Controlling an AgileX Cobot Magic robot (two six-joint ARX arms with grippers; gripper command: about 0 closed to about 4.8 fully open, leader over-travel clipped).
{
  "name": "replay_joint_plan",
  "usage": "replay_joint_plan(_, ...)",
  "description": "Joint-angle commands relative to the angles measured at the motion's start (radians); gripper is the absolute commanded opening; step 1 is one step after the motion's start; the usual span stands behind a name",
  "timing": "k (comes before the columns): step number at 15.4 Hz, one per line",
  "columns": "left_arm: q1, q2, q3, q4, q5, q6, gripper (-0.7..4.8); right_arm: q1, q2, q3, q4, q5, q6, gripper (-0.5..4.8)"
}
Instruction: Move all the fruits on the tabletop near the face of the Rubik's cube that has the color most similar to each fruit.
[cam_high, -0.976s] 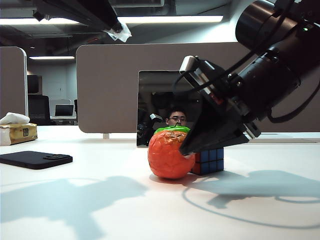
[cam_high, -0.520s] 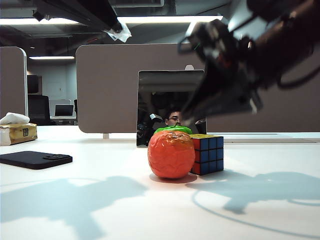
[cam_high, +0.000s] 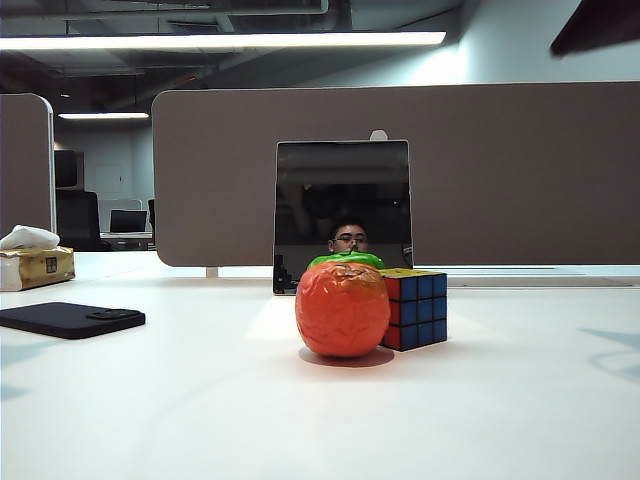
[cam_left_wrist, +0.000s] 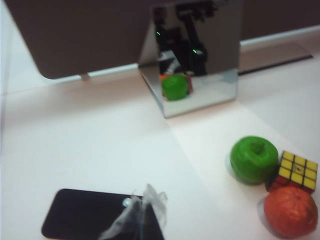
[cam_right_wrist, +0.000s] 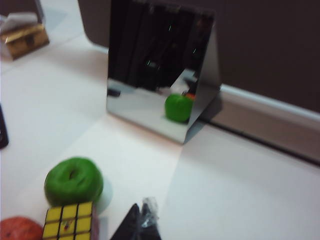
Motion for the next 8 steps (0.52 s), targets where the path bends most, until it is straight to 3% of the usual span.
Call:
replay_joint_plan(1,0.019,-0.110,-0.020,-0.010,0.009,0.001,-0.05,-0.034,-0.131,0.005,0.030,-0.002,-0.031,-0.01)
replay_joint_plan(3,0.019,-0.144,-0.048,-0.010,0.006,-0.001,-0.05,-0.035,-0.157,0.005,0.025,-0.002,-0.064,-0.01)
replay_joint_plan(4,0.019,-0.355,-0.255,-0.010,-0.024,-0.090,-0.05,-0.105,-0.262,-0.038,0.004,-0.002,-0.065,-0.01)
replay_joint_plan(5,0.019,-0.505,-0.331,-0.010,-0.070,-0.104,-0.05,-0.204,-0.352,-0.135,0.010,-0.038,-0.055,-0.01)
replay_joint_plan(8,0.019,-0.604,-0.346,-0.015,-0.112,-0.164,-0.05,-0.261,-0.433,-0.201,0.031,-0.093,-0.043,-0.01)
